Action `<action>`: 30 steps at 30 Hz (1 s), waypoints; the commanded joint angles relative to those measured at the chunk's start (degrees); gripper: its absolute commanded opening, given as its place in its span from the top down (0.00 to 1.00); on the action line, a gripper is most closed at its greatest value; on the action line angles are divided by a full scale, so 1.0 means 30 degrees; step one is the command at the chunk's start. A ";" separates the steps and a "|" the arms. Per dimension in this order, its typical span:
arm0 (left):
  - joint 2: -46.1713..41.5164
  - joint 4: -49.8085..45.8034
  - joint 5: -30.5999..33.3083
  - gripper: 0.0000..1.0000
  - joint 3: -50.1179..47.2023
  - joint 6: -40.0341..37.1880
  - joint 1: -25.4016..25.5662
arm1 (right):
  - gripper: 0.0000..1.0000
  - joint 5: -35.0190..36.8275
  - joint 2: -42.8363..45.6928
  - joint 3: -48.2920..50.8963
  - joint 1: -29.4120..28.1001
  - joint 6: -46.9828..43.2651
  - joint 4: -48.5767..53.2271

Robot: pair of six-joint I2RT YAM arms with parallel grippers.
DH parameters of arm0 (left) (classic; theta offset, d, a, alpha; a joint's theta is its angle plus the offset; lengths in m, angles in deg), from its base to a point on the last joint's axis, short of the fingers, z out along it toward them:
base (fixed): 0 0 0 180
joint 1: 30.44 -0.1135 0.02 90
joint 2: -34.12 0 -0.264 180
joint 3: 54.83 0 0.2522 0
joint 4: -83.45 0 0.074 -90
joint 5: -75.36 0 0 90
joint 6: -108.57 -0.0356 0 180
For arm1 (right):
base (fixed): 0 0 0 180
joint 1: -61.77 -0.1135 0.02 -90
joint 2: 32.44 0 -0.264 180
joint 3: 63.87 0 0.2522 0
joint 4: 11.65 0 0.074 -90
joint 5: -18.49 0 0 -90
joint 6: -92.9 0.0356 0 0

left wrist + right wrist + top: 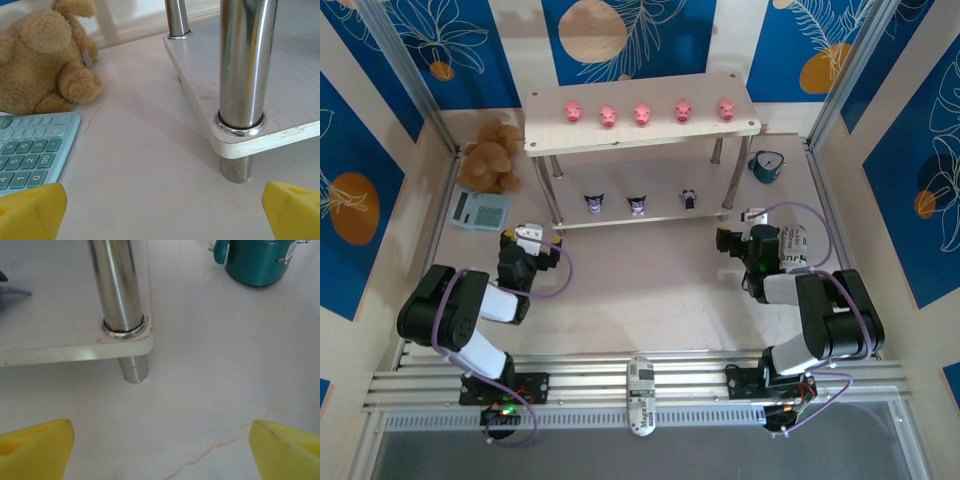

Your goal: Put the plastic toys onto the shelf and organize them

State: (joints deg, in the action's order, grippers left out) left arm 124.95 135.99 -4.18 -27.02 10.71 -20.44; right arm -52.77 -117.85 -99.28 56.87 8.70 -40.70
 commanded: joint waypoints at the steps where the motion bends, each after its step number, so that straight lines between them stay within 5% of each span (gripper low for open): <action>1: -0.0216 -0.0456 -0.0462 0.00 0.0668 0.0301 -0.0370 | 0.09 -0.1542 -0.0911 -0.0173 0.1237 0.0768 -0.2840; 2: -0.0217 -0.0717 -0.0450 0.00 0.0788 0.0349 -0.0402 | 0.08 -0.1658 -0.0397 -0.0558 0.1248 0.0745 -0.0894; 6: -0.0275 -0.1263 -0.0497 0.00 0.1061 0.0459 -0.0493 | 0.01 -0.1435 -0.0721 -0.0336 0.1108 0.0562 -0.2085; 30: -0.0276 -0.1981 -0.0176 0.00 0.1413 0.0709 -0.0572 | 0.01 -0.1322 -0.0608 -0.0371 0.1050 0.0561 -0.1874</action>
State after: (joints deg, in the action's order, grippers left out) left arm 124.95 130.66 -4.13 -24.16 12.11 -21.22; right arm -56.16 -119.82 -99.54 60.23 10.25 -44.15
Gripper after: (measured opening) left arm 0.998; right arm 0.990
